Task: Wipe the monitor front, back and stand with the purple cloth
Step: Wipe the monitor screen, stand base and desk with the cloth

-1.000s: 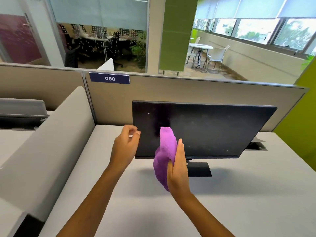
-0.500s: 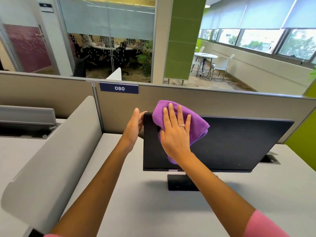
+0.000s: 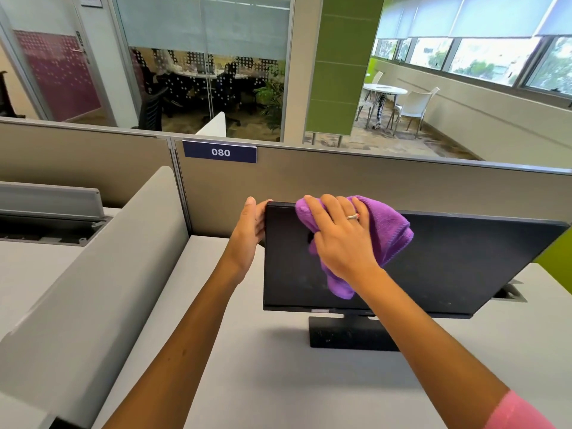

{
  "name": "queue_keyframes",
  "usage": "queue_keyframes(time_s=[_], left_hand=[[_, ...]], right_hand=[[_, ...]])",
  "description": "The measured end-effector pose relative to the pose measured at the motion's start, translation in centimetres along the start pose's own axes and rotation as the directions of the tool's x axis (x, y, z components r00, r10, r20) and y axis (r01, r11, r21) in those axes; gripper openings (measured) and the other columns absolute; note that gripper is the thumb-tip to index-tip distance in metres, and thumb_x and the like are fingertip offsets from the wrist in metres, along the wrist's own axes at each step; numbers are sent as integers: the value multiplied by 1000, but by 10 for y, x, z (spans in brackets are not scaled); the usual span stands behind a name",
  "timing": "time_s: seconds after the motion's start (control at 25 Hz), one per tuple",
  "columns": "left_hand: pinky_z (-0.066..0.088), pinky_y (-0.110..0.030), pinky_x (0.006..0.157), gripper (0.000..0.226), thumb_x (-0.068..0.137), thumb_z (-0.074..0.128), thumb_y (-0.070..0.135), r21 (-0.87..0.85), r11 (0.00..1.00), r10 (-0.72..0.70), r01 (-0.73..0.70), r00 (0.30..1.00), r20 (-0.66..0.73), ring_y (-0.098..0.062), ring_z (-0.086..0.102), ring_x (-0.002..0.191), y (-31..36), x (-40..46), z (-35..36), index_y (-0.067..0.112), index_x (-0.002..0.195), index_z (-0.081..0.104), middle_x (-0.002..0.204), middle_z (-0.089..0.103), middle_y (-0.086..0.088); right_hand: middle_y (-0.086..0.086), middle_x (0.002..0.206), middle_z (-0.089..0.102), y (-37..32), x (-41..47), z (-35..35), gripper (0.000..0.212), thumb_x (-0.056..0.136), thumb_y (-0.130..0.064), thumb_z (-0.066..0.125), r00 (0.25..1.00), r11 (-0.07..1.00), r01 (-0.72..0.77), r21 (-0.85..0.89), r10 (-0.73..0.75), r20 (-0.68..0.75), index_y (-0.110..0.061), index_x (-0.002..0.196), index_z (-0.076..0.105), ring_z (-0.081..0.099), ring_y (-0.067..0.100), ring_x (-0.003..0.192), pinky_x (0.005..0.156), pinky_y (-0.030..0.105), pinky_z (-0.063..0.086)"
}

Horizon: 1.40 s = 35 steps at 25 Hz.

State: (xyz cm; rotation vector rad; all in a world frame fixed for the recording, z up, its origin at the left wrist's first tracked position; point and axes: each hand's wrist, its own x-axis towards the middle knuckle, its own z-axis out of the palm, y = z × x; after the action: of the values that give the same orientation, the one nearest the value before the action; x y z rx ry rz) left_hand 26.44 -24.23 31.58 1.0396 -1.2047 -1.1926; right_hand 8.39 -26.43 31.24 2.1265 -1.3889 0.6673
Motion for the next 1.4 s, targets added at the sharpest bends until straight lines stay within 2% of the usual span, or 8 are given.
queue_keyframes(time_s=[0.24,0.56,0.76,0.88,1.0,1.08,1.2,1.4], left_hand=[[39,-3,84,36,102,14,38,53,996,74,-74,997,-10,15,52,103,-4,-5,10,38,126,41,115,52,28],[36,-11,99,45,103,11,37,78,993,87,-89,996,26,-1,45,123,-7,-10,4,29,144,28,136,44,14],[21,-31,118,59,96,22,50,312,937,146,-156,988,55,-7,25,142,-15,-11,-10,28,150,19,155,26,9],[20,-33,118,60,93,21,46,676,705,200,-217,974,104,-11,21,144,-7,-12,-17,26,150,18,156,25,7],[19,-47,115,58,94,31,32,967,135,334,-215,929,160,-25,26,143,7,-13,-18,14,148,28,152,35,-5],[15,-49,115,56,94,42,26,978,-93,335,-184,919,205,-29,25,143,12,-13,-17,9,147,31,151,35,-10],[11,-46,116,57,96,39,29,973,-174,347,-154,915,207,-31,23,143,13,-13,-1,4,145,31,153,30,-15],[7,-39,115,57,97,28,34,959,-97,339,-266,897,283,-29,24,143,7,-9,51,5,146,30,153,31,-13]], right_hand=[[4,126,51,63,-25,-9,49,83,-22,35,989,988,-149,-28,149,-1,-20,130,47,45,27,117,109,48,19],[2,127,51,-8,-3,-3,50,85,-26,34,993,992,-114,45,114,10,-24,134,44,43,28,118,108,50,12],[5,134,48,-48,9,8,54,88,-25,40,998,997,-53,60,50,37,-29,141,35,41,30,124,111,54,15],[6,133,47,-33,5,6,55,88,-23,47,1000,1000,-12,20,11,22,-32,141,34,41,29,123,110,51,17],[6,129,49,-9,-2,0,56,85,-20,52,1000,1000,-15,-9,15,7,-31,138,39,44,29,119,108,50,20],[5,127,48,13,-11,-4,55,83,-20,51,999,999,-44,-24,44,7,-30,136,41,43,29,118,107,50,21],[5,129,46,54,-27,-11,52,85,-24,45,995,994,-95,-48,96,30,-27,136,39,41,28,120,108,50,22],[6,130,45,131,-55,-25,49,87,-28,31,980,980,-189,-66,192,54,-24,135,40,41,29,120,107,50,24]])
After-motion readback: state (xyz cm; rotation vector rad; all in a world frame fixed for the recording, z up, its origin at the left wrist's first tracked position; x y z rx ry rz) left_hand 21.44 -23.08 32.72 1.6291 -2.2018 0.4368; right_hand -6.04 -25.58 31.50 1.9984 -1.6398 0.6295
